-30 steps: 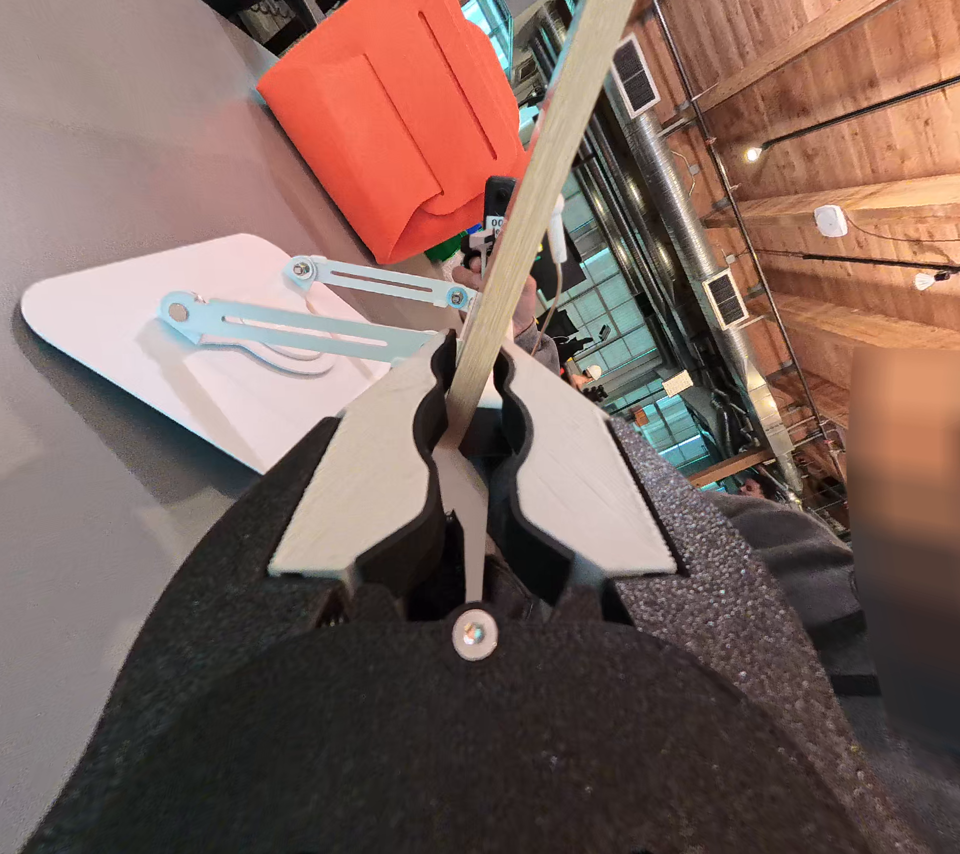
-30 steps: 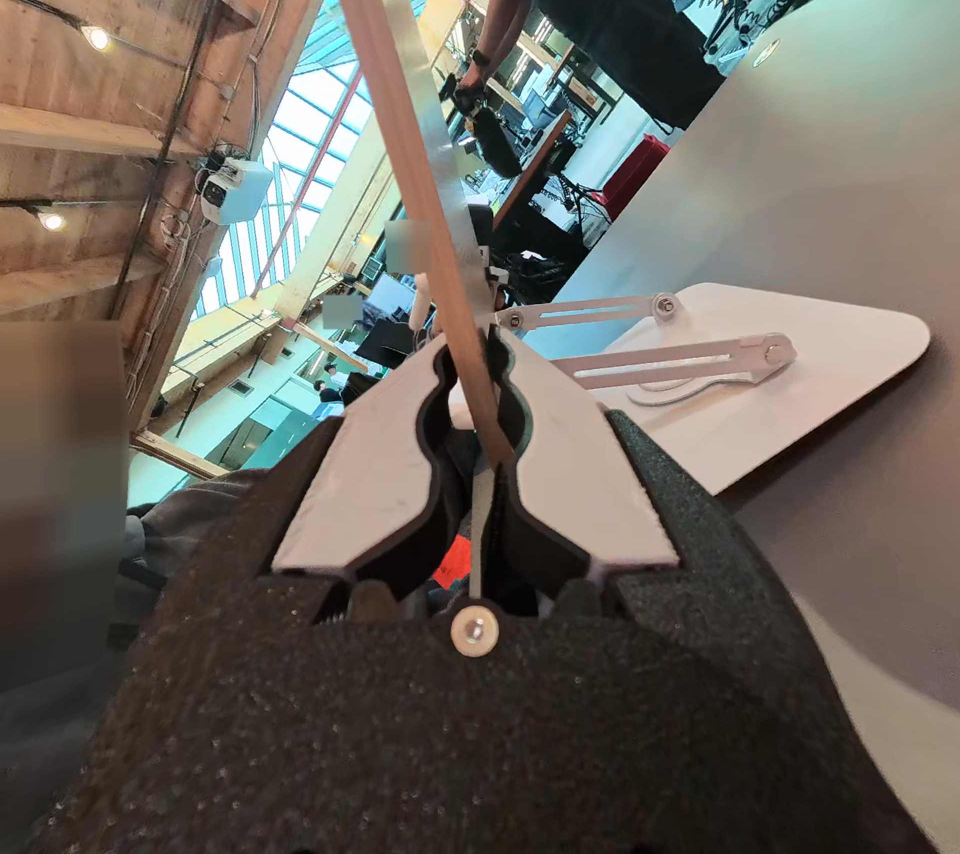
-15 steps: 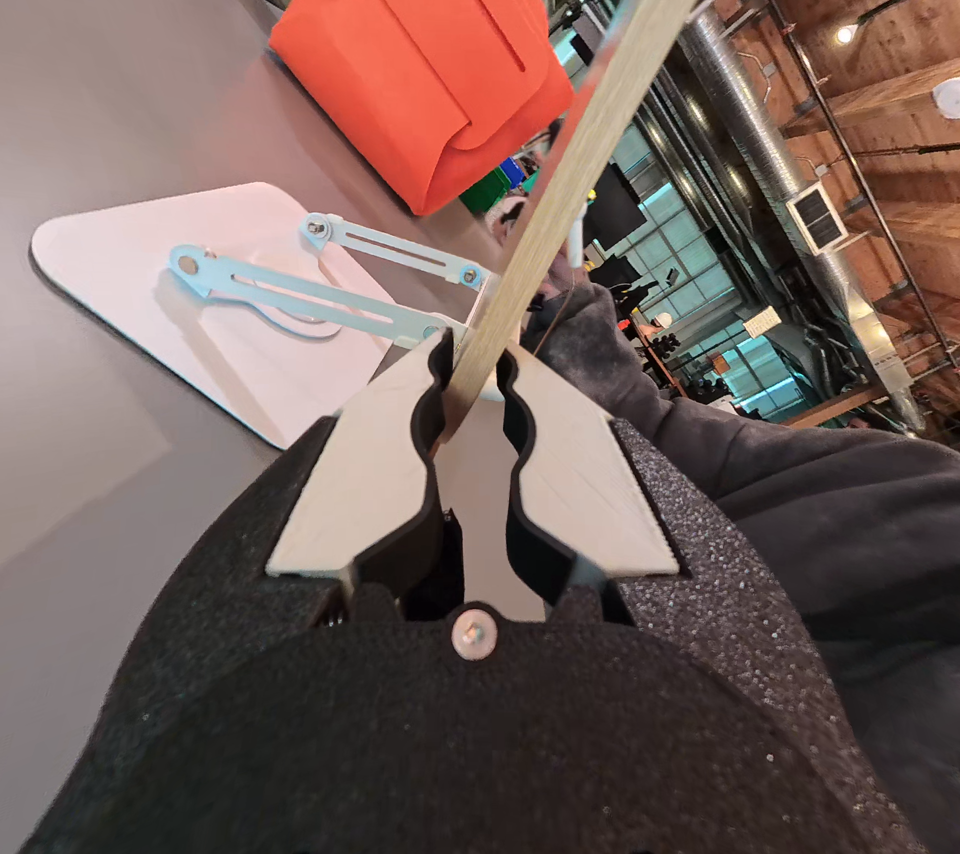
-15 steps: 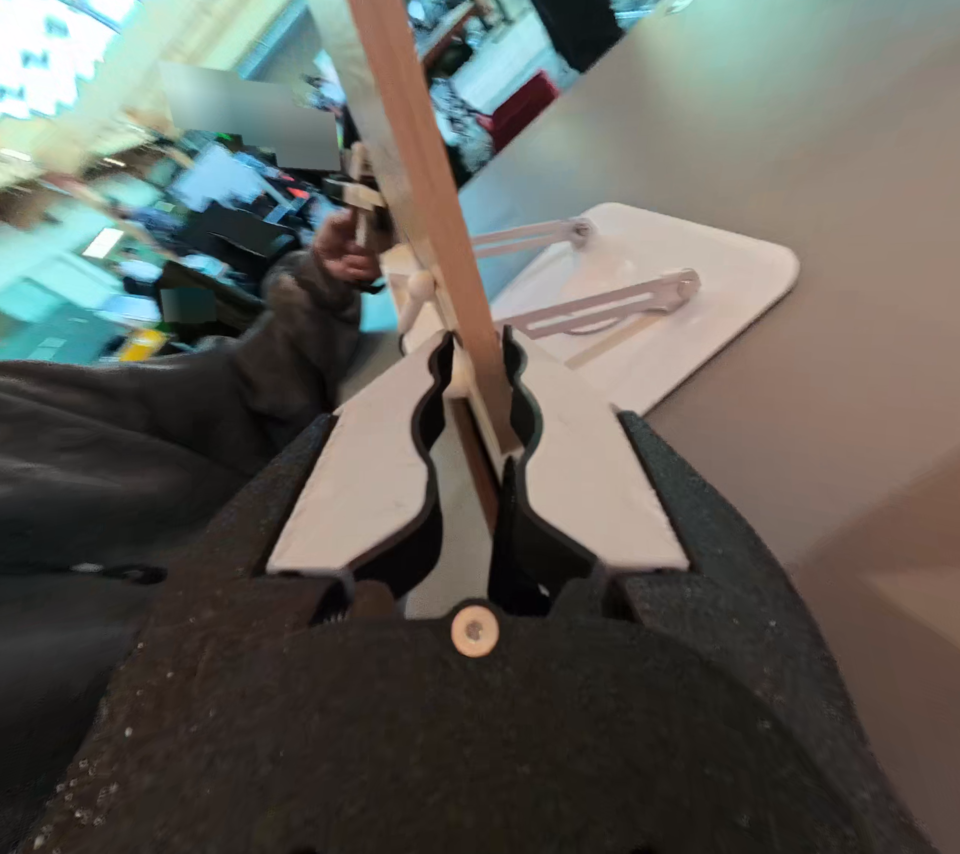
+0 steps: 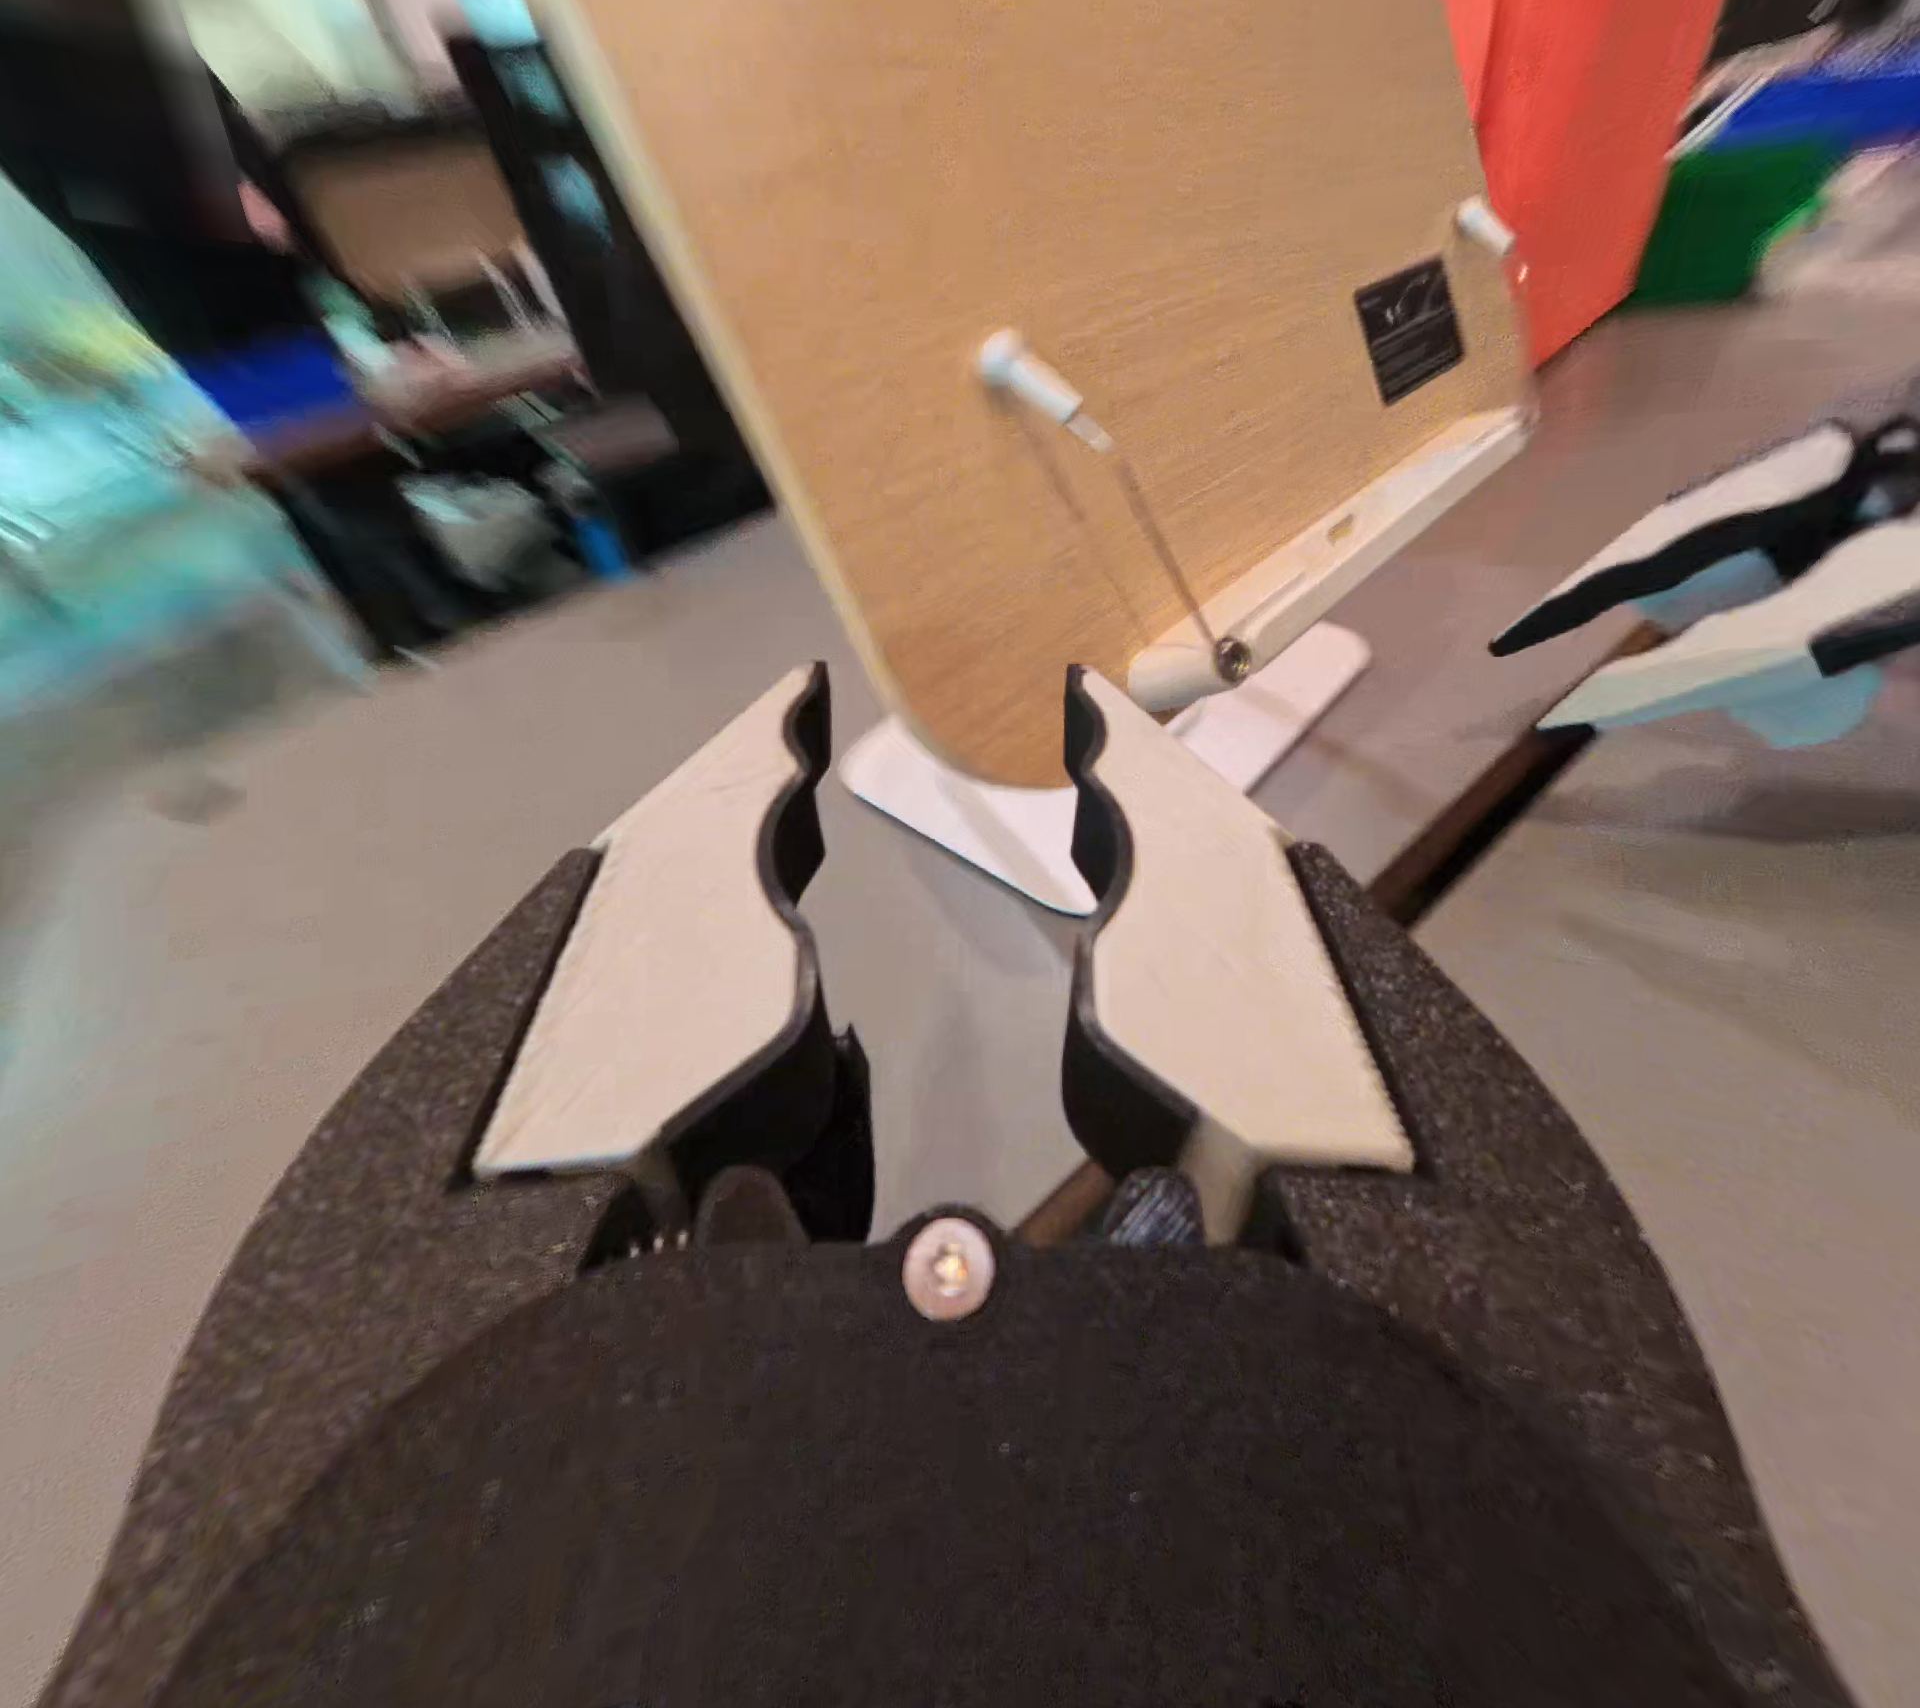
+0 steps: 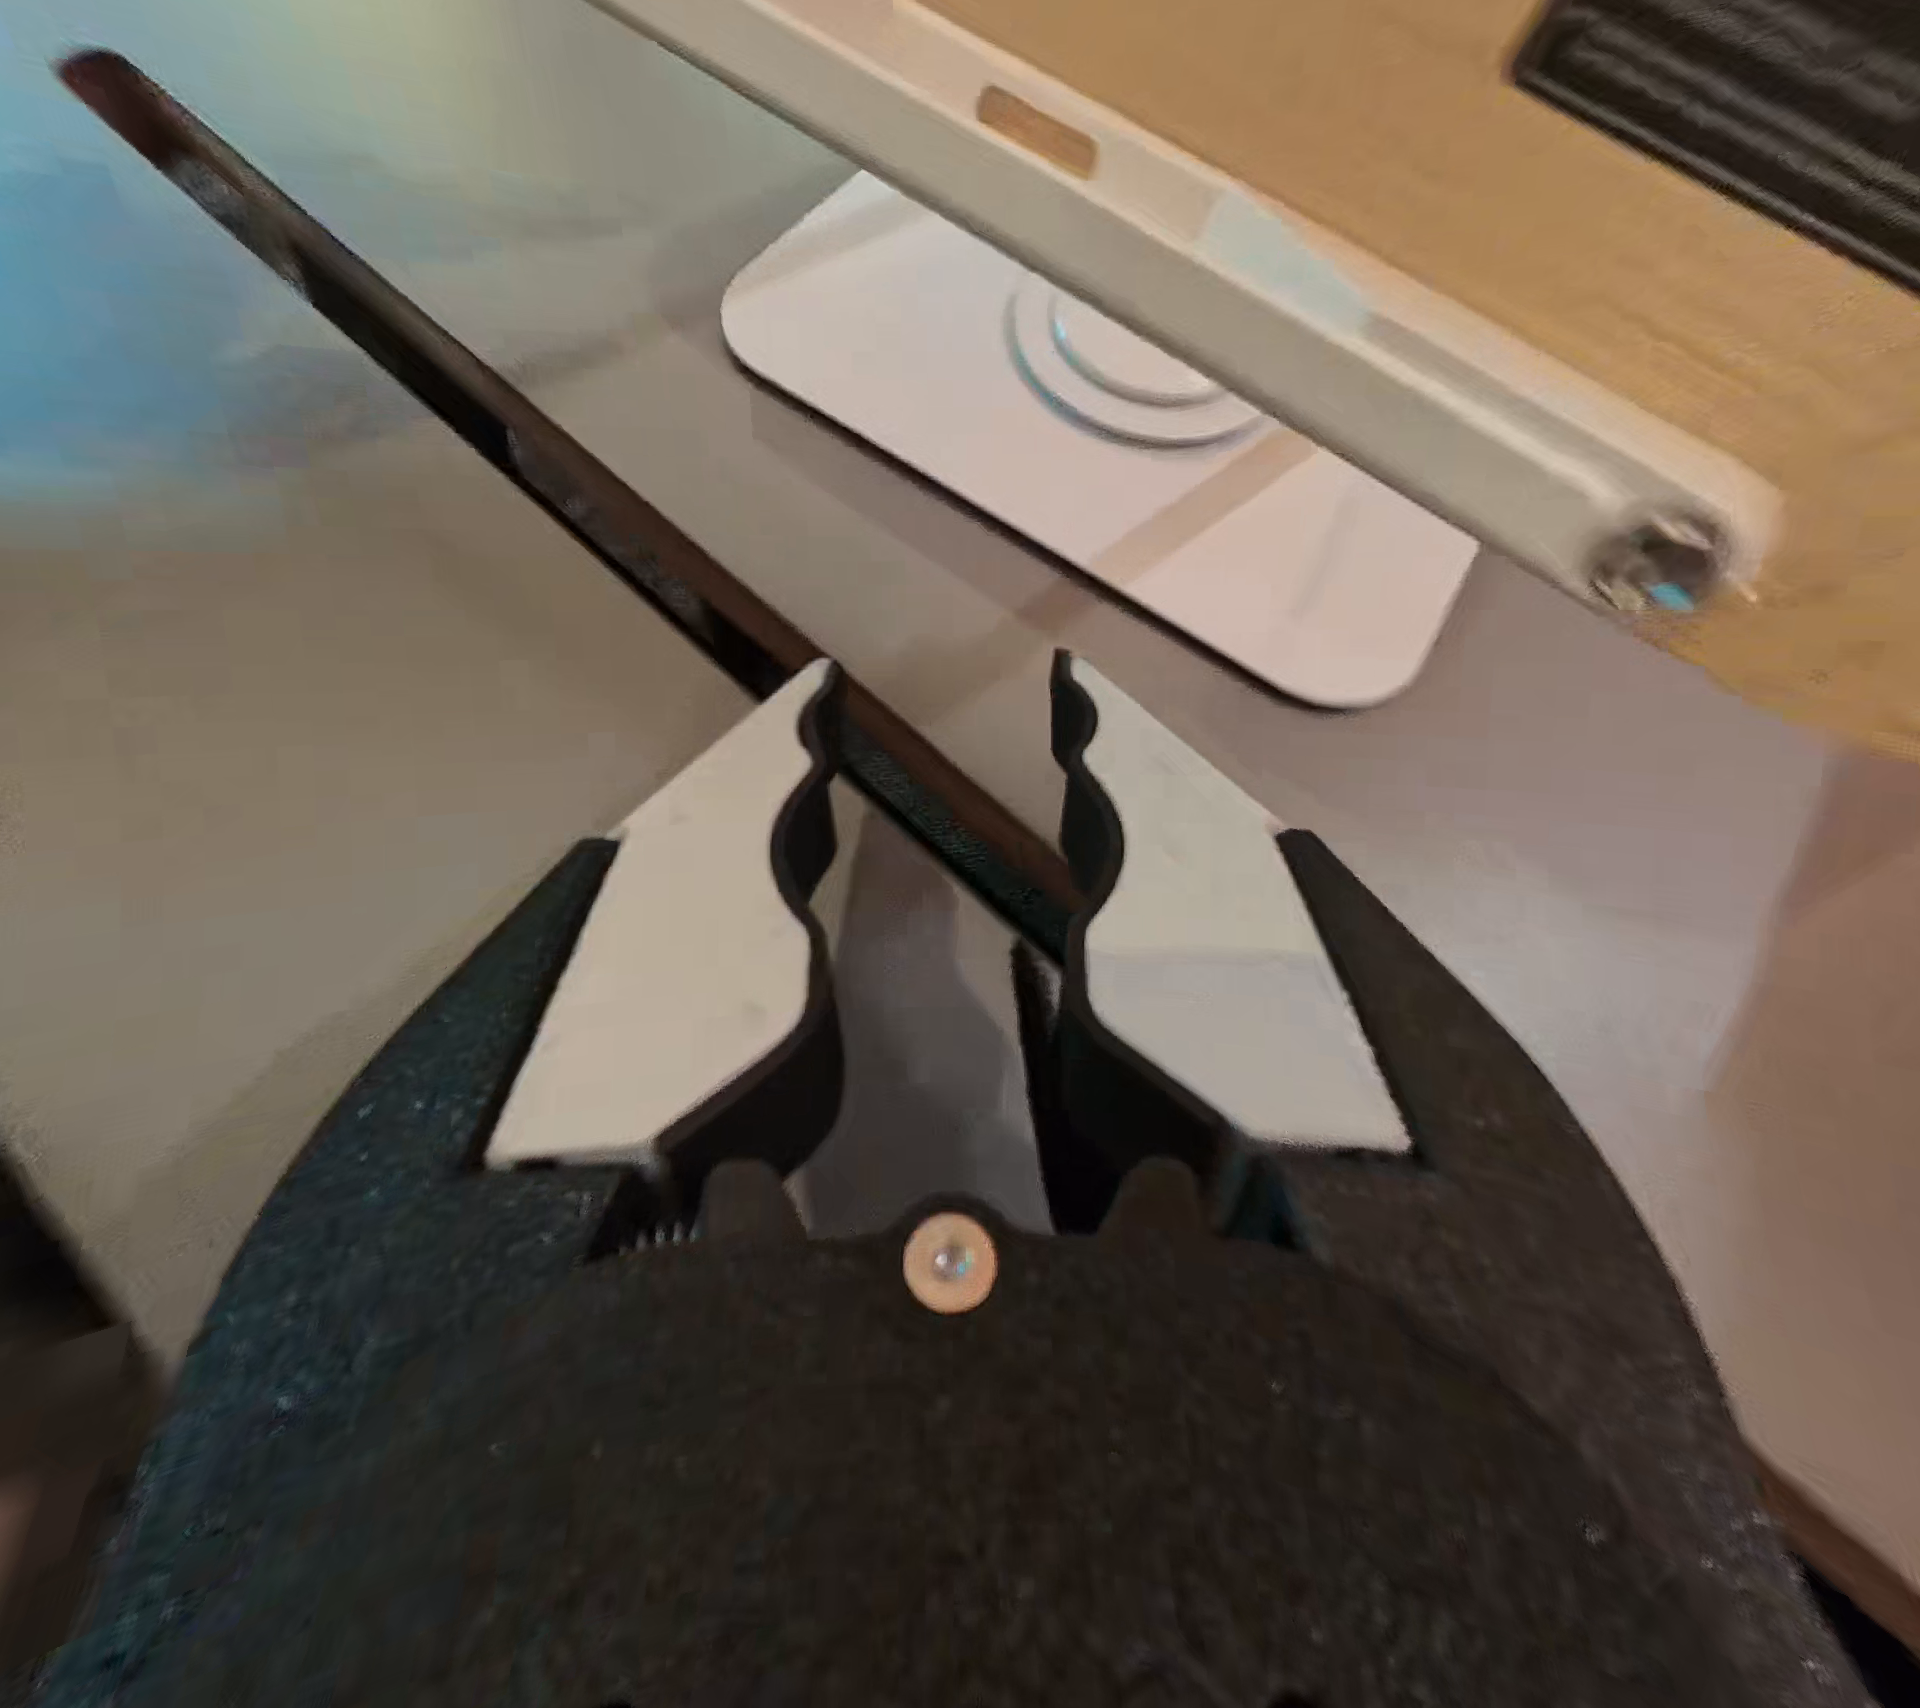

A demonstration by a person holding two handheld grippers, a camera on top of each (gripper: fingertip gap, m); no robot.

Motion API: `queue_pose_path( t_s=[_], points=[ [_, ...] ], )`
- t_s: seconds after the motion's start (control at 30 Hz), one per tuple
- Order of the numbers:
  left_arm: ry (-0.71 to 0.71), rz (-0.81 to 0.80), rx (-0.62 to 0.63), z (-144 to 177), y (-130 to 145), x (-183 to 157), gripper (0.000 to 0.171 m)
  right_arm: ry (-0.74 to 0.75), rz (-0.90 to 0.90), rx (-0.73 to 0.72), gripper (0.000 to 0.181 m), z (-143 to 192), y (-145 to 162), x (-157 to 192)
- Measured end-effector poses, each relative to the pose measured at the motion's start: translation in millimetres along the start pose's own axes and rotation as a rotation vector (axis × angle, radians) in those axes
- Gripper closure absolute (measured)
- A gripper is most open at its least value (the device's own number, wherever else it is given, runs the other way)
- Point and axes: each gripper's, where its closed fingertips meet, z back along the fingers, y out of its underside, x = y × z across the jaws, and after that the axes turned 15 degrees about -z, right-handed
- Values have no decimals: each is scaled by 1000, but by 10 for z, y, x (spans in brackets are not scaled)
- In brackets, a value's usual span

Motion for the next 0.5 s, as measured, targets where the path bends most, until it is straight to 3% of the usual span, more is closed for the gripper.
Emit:
queue_pose_path(
  t_s=[0.07, 0.17, 0.2, 0.37, 0.43, 0.5],
  points=[
    [1, -344, 0, -6, -271, -362, 128, 50, 115, -6, 147, -265, -102, -29],
    [38, -787, 66, -205, -267, -759, 137, 173, 295, -28, 168, -538, -252, -138],
    [49, -862, 85, -286, -205, -789, 138, 206, 343, -59, 181, -572, -305, -163],
    [90, -1106, 175, -654, 80, -845, 137, 340, 547, -53, 181, -749, -321, -331],
    [43, -1187, 196, -765, 154, -831, 130, 390, 668, -29, 181, -813, -269, -407],
    [-50, -1252, 178, -822, 124, -763, 139, 405, 770, -40, 181, -847, -224, -428]
  ],
)
